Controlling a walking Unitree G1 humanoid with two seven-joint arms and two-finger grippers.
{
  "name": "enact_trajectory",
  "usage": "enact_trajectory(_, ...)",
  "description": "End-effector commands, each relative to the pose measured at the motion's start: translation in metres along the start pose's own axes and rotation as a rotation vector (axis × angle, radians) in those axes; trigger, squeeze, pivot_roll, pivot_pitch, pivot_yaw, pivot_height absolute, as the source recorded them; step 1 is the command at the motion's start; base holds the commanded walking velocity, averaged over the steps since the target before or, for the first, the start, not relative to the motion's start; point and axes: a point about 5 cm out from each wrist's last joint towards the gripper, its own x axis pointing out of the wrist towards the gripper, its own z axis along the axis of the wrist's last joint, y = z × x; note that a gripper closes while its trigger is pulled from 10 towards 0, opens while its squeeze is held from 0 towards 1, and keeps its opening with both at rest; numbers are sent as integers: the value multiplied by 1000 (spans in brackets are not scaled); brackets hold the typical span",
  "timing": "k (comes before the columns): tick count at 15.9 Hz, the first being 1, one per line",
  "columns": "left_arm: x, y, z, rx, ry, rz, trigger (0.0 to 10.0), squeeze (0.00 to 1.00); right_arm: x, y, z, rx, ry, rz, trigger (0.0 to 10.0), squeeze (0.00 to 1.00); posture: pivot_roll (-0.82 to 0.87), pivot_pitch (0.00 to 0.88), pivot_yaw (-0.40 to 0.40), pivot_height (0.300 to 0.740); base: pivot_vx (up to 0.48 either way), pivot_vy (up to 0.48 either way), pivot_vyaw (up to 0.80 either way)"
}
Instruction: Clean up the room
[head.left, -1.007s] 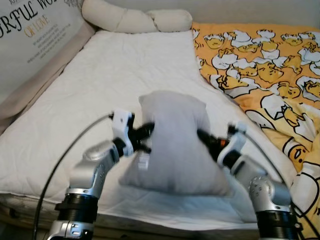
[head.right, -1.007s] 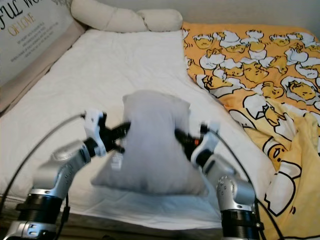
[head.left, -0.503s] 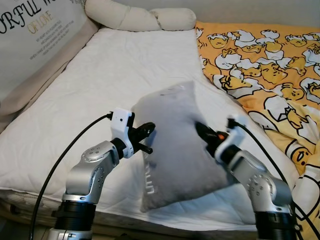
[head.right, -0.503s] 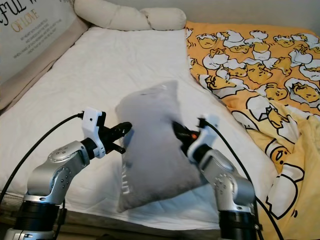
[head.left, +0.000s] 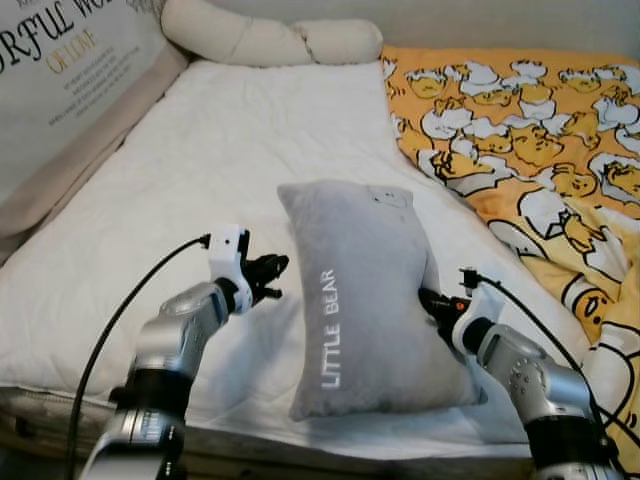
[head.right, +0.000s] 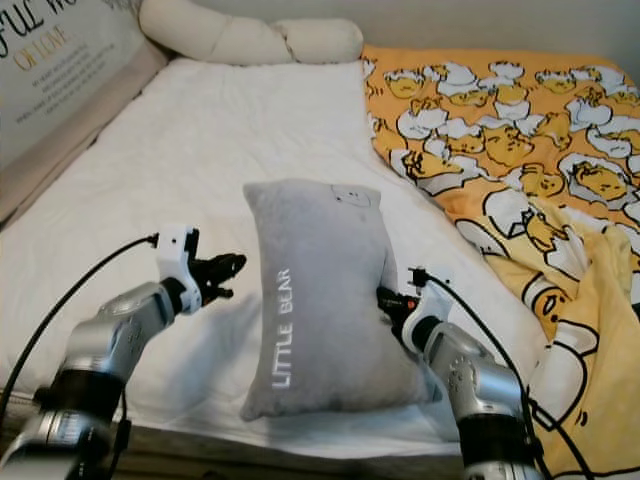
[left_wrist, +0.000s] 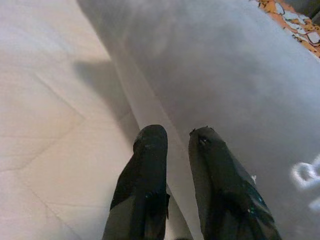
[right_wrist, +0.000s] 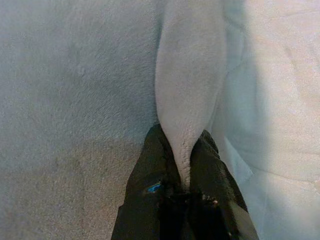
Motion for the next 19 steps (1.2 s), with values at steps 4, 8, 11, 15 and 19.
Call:
enact_trajectory(4, 16, -7, -23, -82, 68, -83, 10000, 1000, 2, -11, -24, -13, 133, 4, 0, 0, -132, 0, 13, 740, 0, 0, 0)
enact_trajectory(8, 19, -9, -47, -102, 133, -82, 10000, 1000, 0, -13, -26, -23, 149, 27, 0, 0, -146, 0, 0, 740, 0, 0, 0)
enact_trajectory(11, 20, -12, -45, -211, 53, -135, 10000, 1000, 2, -10, -27, -28, 158, 61, 0, 0, -150, 0, 0, 740, 0, 0, 0)
enact_trajectory(15, 31, -42, -38, -472, -62, -356, 10000, 1000, 7, 0, -23, -29, 153, 101, 0, 0, -151, 0, -1, 740, 0, 0, 0)
enact_trajectory(19, 38, -63, -54, -351, 43, -406, 10000, 1000, 10, 5, -18, -41, 147, 125, 0, 0, -156, 0, 5, 740, 0, 0, 0)
